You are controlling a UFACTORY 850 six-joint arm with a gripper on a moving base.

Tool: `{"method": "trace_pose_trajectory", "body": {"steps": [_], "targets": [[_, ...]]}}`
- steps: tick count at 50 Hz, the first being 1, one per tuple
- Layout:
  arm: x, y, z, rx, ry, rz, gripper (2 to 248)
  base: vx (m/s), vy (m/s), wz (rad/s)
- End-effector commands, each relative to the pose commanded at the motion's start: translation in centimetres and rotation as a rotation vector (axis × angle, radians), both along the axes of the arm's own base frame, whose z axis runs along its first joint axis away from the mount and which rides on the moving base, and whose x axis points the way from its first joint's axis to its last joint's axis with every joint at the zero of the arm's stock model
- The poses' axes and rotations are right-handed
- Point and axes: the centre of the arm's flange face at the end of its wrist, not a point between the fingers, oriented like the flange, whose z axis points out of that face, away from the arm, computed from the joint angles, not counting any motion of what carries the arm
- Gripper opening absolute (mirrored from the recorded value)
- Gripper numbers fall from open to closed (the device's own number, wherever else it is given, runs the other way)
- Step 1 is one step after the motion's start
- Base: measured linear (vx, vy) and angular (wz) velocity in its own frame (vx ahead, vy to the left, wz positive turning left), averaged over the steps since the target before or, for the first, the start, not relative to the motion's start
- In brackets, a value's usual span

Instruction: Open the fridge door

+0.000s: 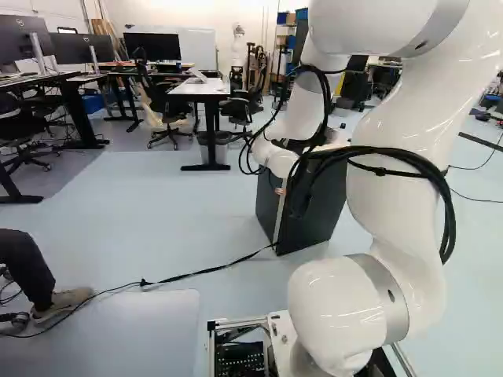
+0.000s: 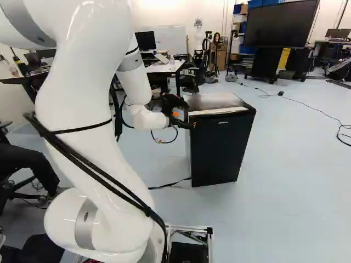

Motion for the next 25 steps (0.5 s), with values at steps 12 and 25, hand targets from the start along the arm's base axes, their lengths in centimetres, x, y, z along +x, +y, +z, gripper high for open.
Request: {"method": "trace_pose_trajectory", "body": {"steps": [12, 25], "targets": [[0.3, -0.4, -1.4, 0.016, 0.021, -0.073, 247, 0.000, 0.000, 0.000], [0.4, -0.8, -2.4, 0.032, 0.032, -0.149, 247, 0.000, 0.000, 0.000]]}}
